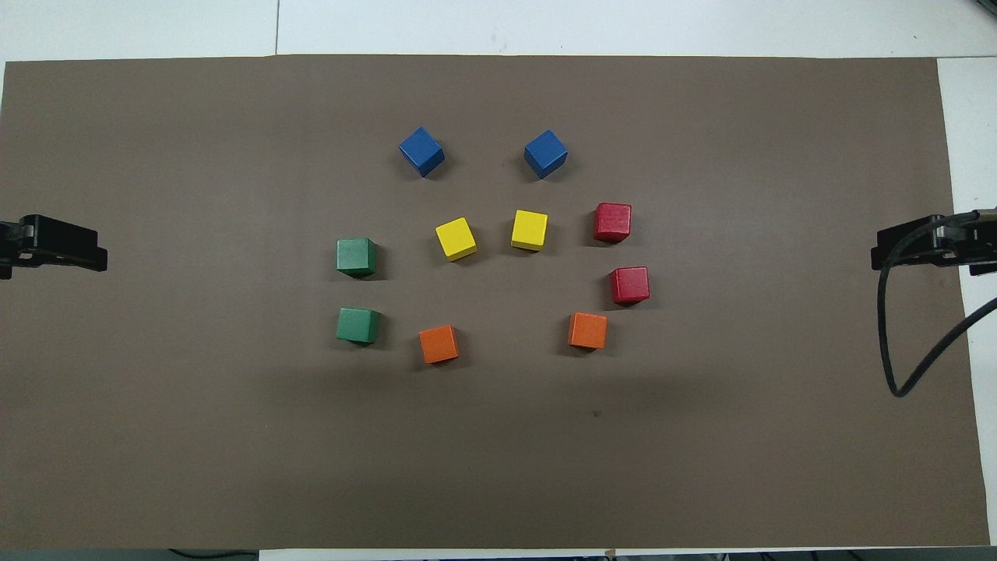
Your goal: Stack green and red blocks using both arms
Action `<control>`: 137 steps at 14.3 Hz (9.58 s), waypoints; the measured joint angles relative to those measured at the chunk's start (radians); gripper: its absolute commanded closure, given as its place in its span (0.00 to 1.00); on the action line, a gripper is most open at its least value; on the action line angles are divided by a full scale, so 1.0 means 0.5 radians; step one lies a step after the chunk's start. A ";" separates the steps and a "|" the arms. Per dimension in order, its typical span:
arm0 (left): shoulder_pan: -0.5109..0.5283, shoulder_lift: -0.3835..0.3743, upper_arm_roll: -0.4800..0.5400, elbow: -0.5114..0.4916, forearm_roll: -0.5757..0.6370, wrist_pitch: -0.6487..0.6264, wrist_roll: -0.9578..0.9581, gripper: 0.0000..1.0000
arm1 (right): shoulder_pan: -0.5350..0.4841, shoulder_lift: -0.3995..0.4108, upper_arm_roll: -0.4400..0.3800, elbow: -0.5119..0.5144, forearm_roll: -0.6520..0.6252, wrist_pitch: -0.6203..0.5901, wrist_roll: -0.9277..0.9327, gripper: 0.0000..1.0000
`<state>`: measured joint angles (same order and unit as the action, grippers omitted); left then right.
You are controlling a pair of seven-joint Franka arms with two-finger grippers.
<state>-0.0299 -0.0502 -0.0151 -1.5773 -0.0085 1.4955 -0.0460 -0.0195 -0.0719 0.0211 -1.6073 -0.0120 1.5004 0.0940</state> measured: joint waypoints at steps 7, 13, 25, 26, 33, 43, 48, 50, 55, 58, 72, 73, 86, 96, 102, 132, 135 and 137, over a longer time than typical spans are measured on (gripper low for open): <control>0.000 -0.003 0.000 0.000 0.000 0.002 0.000 0.00 | 0.000 0.000 0.000 0.000 0.000 0.001 0.000 0.00; 0.021 -0.007 0.003 0.000 0.000 0.004 0.000 0.00 | 0.004 0.000 0.016 -0.006 0.002 0.003 0.000 0.00; 0.025 -0.036 -0.013 -0.129 -0.003 0.185 -0.001 0.00 | 0.593 0.142 0.060 -0.550 0.009 0.673 0.670 0.00; 0.022 -0.063 -0.021 -0.207 -0.023 0.234 0.000 0.00 | 0.593 0.173 0.059 -0.595 0.009 0.760 0.671 0.00; -0.242 -0.177 -0.051 -0.689 -0.077 0.540 -0.008 0.00 | 0.593 0.242 0.051 -0.860 0.009 1.139 0.671 0.00; -0.488 -0.002 -0.054 -1.000 -0.110 1.027 -0.072 0.00 | 0.593 0.404 0.050 -0.997 0.009 1.512 0.671 0.00; -0.560 0.059 -0.054 -1.124 -0.111 1.218 -0.135 0.00 | 0.593 0.482 0.050 -1.031 0.009 1.655 0.671 0.00; -0.589 0.066 -0.055 -1.180 -0.111 1.269 -0.157 0.00 | 0.594 0.516 0.051 -1.032 0.009 1.693 0.671 0.00; -0.707 0.075 -0.055 -1.388 -0.111 1.544 -0.277 0.00 | 0.611 0.586 0.054 -1.039 0.009 1.747 0.671 0.51; -0.712 0.075 -0.049 -1.427 -0.111 1.618 -0.287 0.00 | 0.611 0.587 0.055 -1.052 0.009 1.745 0.671 1.00; -0.719 0.221 -0.050 -1.486 -0.107 1.843 -0.303 0.00 | -0.030 0.583 0.017 -0.665 0.005 1.366 -0.360 1.00; -0.720 0.231 -0.051 -1.485 -0.107 1.846 -0.303 0.00 | -0.037 0.594 0.017 -0.665 0.003 1.369 -0.360 1.00; -0.746 0.254 -0.050 -1.480 -0.099 1.850 -0.303 1.00 | -0.099 0.792 0.016 -0.702 0.000 1.522 -0.361 1.00; -0.496 0.119 -0.006 -0.889 -0.095 0.986 -0.251 1.00 | -0.101 0.800 0.017 -0.700 0.000 1.523 -0.361 0.00; 0.118 -0.111 0.018 -0.882 -0.087 0.692 0.532 1.00 | -0.054 0.636 0.042 -0.395 0.000 1.039 -0.338 0.00; 0.574 0.146 0.021 -1.615 -0.087 1.887 0.759 0.00 | 0.584 1.130 0.050 -0.265 0.002 1.599 0.673 0.62; 0.574 0.152 0.007 -1.539 -0.087 1.774 0.804 0.00 | 0.584 1.129 0.050 -0.271 0.002 1.588 0.673 1.00; 0.572 0.152 -0.002 -1.363 -0.086 1.576 0.839 0.00 | 0.579 1.108 0.044 -0.237 -0.001 1.461 0.672 1.00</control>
<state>0.2561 0.0259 -0.0164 -2.2591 -0.0515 2.2833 0.3737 0.2699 0.4820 0.0430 -1.7259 -0.0125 2.2308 0.4301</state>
